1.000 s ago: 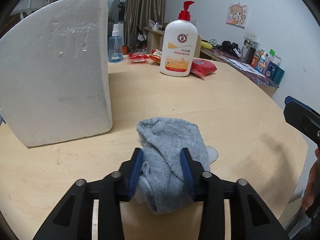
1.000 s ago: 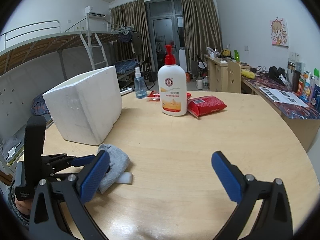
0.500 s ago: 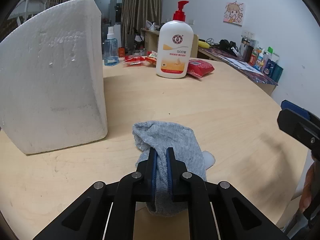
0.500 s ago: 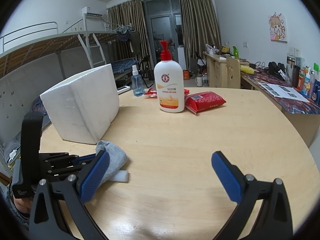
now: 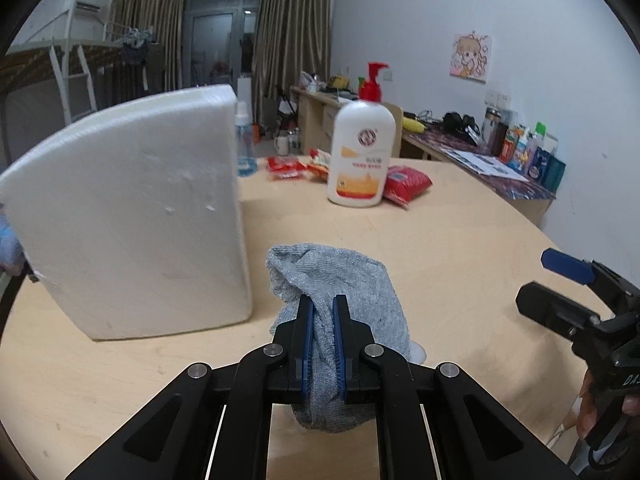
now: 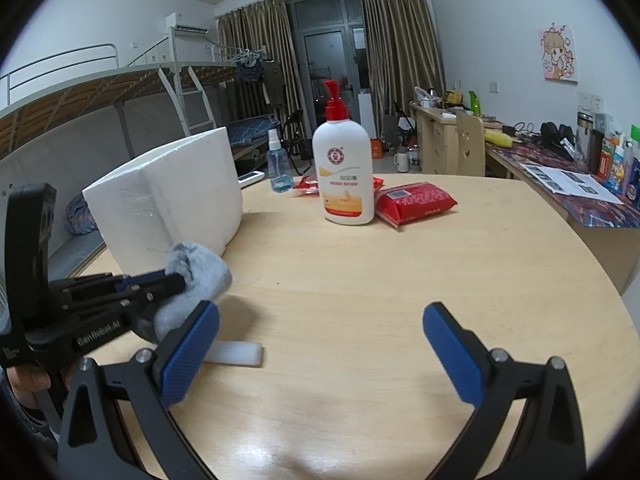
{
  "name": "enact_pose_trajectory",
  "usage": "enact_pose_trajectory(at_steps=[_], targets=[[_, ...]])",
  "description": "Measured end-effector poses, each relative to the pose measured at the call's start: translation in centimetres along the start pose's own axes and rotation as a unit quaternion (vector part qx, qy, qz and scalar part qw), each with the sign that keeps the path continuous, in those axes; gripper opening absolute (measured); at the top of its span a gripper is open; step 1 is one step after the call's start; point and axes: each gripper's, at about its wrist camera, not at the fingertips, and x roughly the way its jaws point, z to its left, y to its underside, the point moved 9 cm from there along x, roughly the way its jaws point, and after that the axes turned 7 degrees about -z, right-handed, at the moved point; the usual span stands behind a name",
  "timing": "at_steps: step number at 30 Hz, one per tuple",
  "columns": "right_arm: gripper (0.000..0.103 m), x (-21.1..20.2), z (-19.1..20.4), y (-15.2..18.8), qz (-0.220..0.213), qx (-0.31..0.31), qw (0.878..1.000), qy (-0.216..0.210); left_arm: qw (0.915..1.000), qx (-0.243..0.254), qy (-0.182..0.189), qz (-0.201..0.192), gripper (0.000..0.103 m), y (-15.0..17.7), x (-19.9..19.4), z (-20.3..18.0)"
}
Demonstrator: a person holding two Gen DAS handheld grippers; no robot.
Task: Organize soft objects
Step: 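Lift the grey sock with the left tool while the right tool approaches the white foam strip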
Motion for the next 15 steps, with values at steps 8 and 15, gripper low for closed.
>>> enact_pose_trajectory(at_steps=[8, 15], targets=[[0.103, 0.4, 1.6, -0.1, 0.006, -0.012, 1.000, -0.015, 0.9997, -0.004, -0.013, -0.020, 0.010, -1.0, -1.8, 1.4], [0.103, 1.7, 3.3, 0.3, 0.024, -0.019, 0.998, -0.048, 0.9991, -0.013, -0.029, -0.026, 0.010, -0.9, -2.7, 2.9]])
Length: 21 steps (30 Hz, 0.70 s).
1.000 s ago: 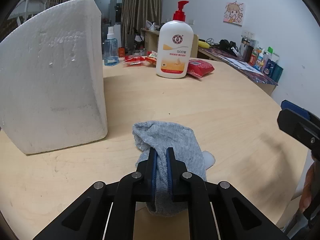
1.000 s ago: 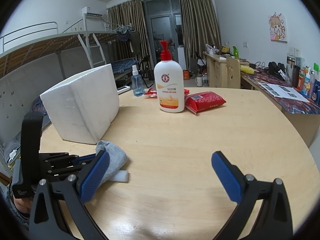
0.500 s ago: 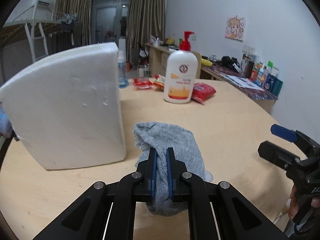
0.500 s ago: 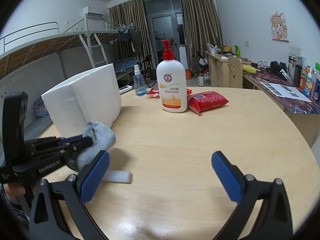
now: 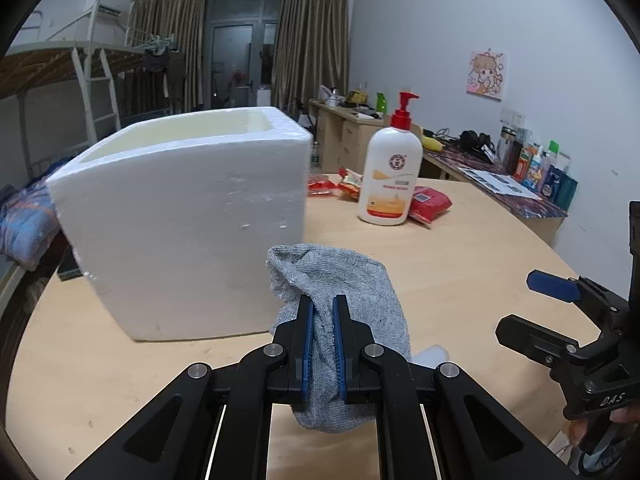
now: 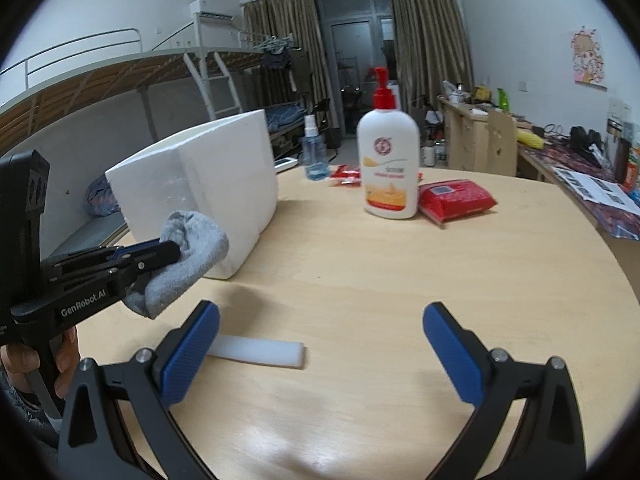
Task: Organize soft objects
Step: 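Lift the grey sock with the left tool while the right tool approaches the white foam strip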
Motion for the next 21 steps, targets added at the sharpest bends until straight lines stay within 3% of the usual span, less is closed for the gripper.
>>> enact_pose_trajectory(at_steps=[10, 21], targets=[[0.103, 2.8, 2.8, 1.6, 0.042, -0.040, 0.997, -0.054, 0.9990, -0.019, -0.040, -0.001, 0.010, 0.5, -1.2, 3.0], [0.103, 5.1, 5.2, 3.8, 0.112, -0.071, 0.981, -0.139, 0.9971, -0.036, -0.066, -0.002, 0.010, 1.1, -2.2, 4.7]])
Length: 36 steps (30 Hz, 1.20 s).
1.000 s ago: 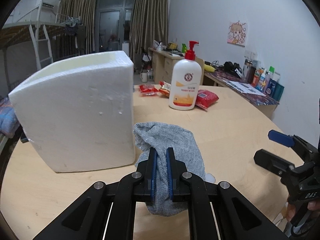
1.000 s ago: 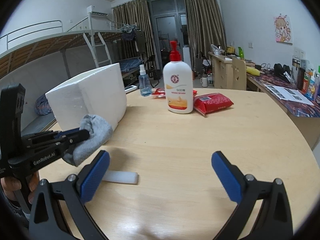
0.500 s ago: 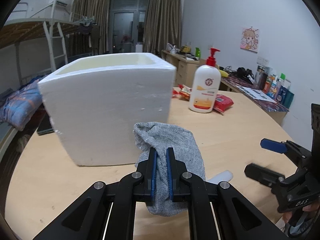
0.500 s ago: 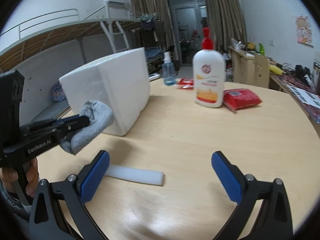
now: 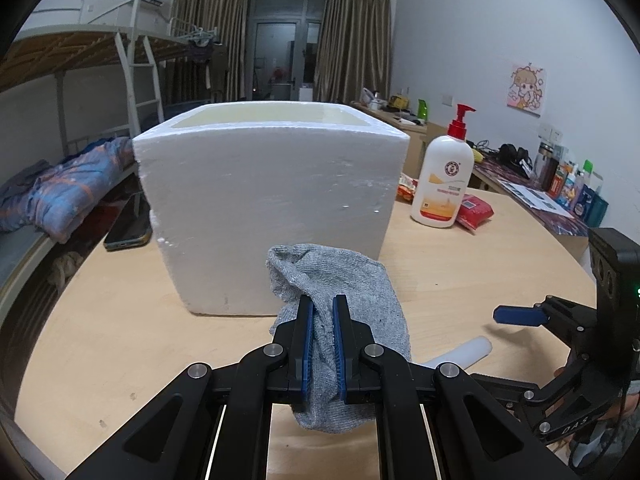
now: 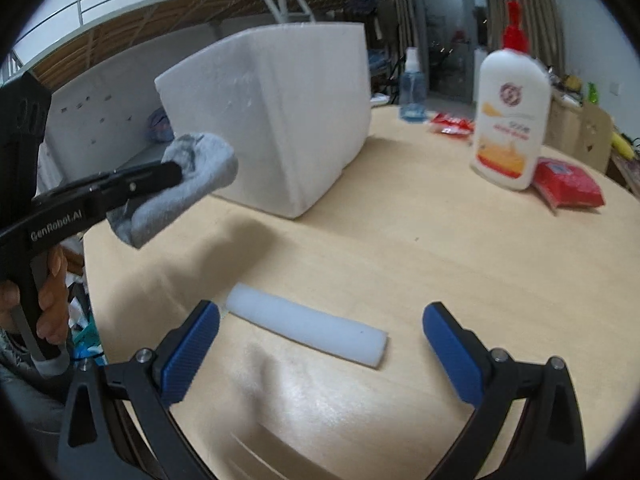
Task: Organize soft objects
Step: 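Lift the grey sock with the left tool while the right tool approaches the white foam strip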
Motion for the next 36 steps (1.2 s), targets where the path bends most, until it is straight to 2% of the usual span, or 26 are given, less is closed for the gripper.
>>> enact_pose_trajectory(at_steps=[14, 27, 31, 34, 36], targets=[[0.103, 0.9, 1.0, 0.4, 0.054, -0.005, 0.996, -0.069, 1.0000, -0.009, 0.001, 0.003, 0.010, 0.2, 0.0, 0.3], [0.103, 0.8, 2.9, 2.0, 0.097, -0.038, 0.992, -0.073, 0.9999, -0.015, 0.001, 0.002, 0.010, 0.2, -0.2, 0.6], [0.103, 0.1, 3.5, 2.2, 0.093, -0.051, 0.992, -0.073, 0.9998, -0.018, 0.002, 0.000, 0.010, 0.1, -0.5, 0.7], [0.103, -0.3, 3.8, 2.2, 0.095, -0.034, 0.991, -0.093, 0.9997, -0.022, 0.005, 0.000, 0.010, 0.2, -0.6, 0.8], [0.103, -0.3, 4.2, 2.7, 0.105, -0.047, 0.989, -0.092, 0.9997, -0.023, 0.004, -0.001, 0.010, 0.1, -0.8, 1.0]])
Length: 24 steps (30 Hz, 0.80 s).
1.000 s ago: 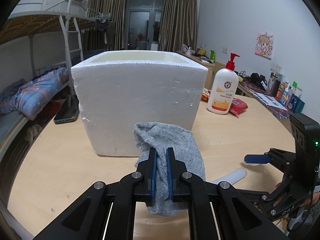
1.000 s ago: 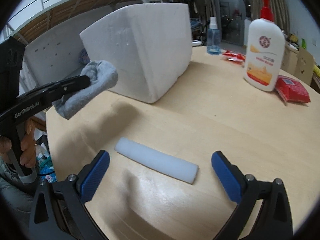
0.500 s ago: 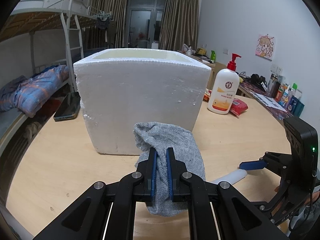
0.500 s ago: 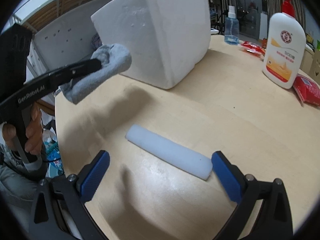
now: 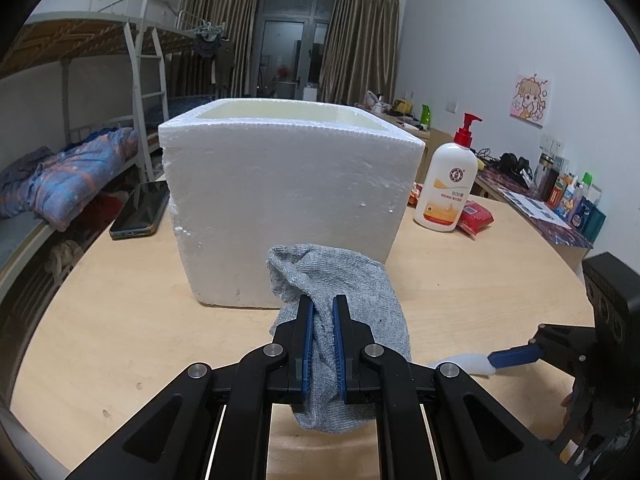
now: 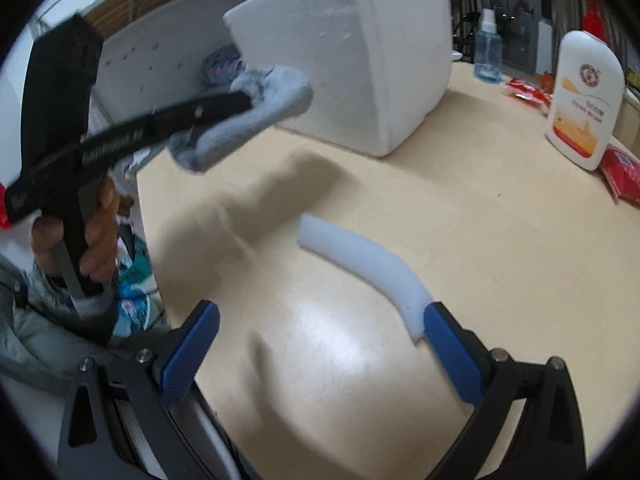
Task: Organize soft objects
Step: 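Lift the grey sock with the left tool while the right tool approaches the white foam strip, then close the right tool on the white foam strip and lift it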
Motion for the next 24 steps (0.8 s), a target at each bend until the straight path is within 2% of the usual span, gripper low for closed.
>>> enact_pose_trajectory(at_steps=[6, 9, 12, 15, 21, 22, 24], targets=[[0.103, -1.7, 1.1, -0.1, -0.013, -0.004, 0.999, -0.039, 1.0000, -0.002, -0.002, -0.002, 0.010, -0.1, -0.3, 0.3], [0.103, -1.9, 0.7, -0.5, -0.020, -0.011, 1.000, -0.018, 1.0000, 0.002, 0.000, -0.003, 0.010, -0.1, -0.4, 0.0], [0.103, -1.6, -0.2, -0.9, -0.028, -0.041, 0.998, 0.024, 1.0000, 0.000, -0.001, -0.006, 0.010, -0.2, -0.5, 0.0], [0.103, -0.2, -1.3, -0.9, -0.010, -0.051, 0.997, 0.048, 1.0000, -0.002, -0.001, -0.004, 0.010, -0.1, -0.5, 0.1], [0.102, 1.3, -1.1, -0.6, 0.010, -0.085, 0.995, 0.055, 1.0000, -0.003, -0.004, -0.004, 0.010, -0.1, -0.6, 0.3], [0.101, 1.5, -1.0, -0.6, 0.010, -0.091, 0.994, 0.056, 1.0000, -0.004, -0.004, -0.004, 0.010, -0.1, -0.7, 0.3], [0.089, 1.6, -1.1, -0.6, 0.014, -0.095, 0.994, 0.060, 1.0000, -0.006, -0.005, -0.004, 0.010, -0.1, -0.7, 0.4]])
